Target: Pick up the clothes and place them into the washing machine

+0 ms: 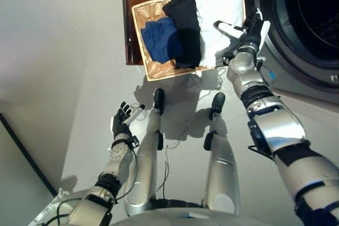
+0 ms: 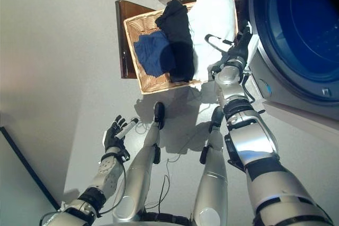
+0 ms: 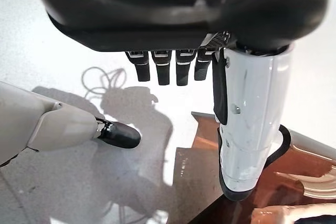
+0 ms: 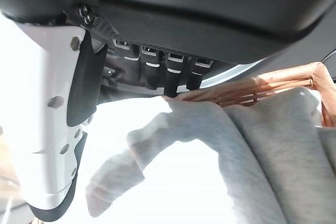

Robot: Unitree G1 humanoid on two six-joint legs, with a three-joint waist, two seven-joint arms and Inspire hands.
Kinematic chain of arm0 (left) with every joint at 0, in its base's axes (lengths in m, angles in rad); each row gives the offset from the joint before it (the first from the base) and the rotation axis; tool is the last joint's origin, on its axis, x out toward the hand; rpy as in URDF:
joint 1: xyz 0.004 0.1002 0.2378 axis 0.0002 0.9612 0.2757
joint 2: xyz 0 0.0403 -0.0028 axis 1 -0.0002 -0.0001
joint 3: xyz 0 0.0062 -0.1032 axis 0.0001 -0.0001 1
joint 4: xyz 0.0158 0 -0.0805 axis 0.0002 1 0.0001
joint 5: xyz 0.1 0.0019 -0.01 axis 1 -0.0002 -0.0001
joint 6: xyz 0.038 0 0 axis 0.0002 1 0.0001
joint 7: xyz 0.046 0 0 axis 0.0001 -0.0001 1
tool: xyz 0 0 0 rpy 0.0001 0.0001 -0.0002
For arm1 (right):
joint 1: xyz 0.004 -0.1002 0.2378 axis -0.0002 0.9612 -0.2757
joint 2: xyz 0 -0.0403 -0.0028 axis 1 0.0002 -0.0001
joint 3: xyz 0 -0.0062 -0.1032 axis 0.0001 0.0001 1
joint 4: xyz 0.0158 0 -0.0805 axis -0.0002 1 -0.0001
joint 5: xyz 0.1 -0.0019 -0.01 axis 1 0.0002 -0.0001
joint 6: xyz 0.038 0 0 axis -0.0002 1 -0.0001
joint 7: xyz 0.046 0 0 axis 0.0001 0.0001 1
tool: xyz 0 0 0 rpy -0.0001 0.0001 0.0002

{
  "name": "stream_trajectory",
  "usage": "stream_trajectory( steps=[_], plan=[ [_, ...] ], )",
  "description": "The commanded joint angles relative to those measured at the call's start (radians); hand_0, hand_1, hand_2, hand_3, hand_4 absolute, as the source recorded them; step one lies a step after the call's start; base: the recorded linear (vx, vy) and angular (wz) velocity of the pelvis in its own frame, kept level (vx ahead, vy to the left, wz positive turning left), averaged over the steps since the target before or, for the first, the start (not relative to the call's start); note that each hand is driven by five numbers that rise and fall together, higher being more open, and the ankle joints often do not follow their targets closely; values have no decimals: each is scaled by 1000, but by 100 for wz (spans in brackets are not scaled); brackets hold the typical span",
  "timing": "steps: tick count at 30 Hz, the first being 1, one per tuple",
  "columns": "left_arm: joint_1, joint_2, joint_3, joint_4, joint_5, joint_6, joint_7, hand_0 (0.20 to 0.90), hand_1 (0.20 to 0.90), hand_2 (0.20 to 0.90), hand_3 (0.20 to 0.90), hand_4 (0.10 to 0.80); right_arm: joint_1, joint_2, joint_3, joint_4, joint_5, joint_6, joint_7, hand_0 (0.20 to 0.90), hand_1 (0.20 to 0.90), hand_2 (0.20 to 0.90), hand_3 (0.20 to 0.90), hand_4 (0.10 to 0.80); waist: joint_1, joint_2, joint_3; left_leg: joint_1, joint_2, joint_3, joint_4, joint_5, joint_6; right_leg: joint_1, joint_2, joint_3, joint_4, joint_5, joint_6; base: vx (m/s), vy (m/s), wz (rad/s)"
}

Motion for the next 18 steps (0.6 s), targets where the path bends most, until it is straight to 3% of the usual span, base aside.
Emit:
stream_trajectory(
  steps=[1, 18],
  plan=[
    [-10, 47, -37, 20, 12, -27, 29, 900, 900, 900, 900, 800, -42, 107, 60, 8, 14, -26, 77, 900, 900, 900, 900, 800, 43, 14, -19, 1, 16, 6, -14, -10, -69, 79, -59, 88, 96, -150, 45, 18, -4, 7],
    [-45, 54, -52, 91, 17, -17, 39, 900, 900, 900, 900, 800, 2, 210, 47, 64, 3, -6, 51, 900, 900, 900, 900, 800, 75, -44, -49, 88, 6, -30, -14, -24, -59, 241, -70, 38, 28, -148, 50, 16, 4, 7]
  ],
)
